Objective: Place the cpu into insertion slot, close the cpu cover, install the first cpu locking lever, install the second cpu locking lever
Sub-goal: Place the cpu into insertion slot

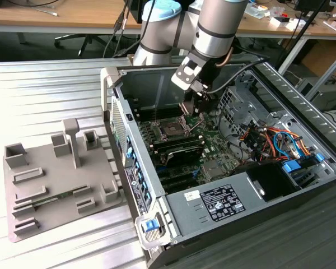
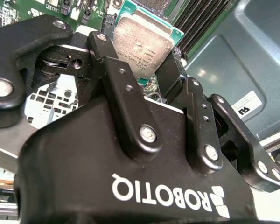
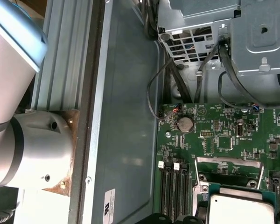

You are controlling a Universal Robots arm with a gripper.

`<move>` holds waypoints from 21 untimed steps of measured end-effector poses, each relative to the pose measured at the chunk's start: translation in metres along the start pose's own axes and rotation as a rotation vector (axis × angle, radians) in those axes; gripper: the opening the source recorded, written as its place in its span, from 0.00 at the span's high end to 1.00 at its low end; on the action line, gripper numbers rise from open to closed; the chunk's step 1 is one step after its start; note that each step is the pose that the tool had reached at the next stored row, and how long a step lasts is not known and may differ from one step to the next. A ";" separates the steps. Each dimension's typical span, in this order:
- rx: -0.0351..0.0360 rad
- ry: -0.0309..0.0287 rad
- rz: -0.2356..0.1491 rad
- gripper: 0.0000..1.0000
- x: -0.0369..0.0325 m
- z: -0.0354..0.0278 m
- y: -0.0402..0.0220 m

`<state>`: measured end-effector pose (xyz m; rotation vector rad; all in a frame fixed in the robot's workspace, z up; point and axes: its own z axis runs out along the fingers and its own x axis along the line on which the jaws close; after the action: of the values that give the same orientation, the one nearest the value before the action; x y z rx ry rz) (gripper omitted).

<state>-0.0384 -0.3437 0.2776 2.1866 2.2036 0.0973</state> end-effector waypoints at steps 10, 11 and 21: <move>0.0000 0.0000 0.000 0.45 0.0000 0.0020 -0.0003; 0.0000 0.0000 0.000 0.45 0.0000 0.0022 -0.0003; 0.0000 0.0000 0.000 0.45 -0.0001 0.0050 -0.0007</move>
<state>-0.0388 -0.3437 0.2725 2.1866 2.2036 0.0973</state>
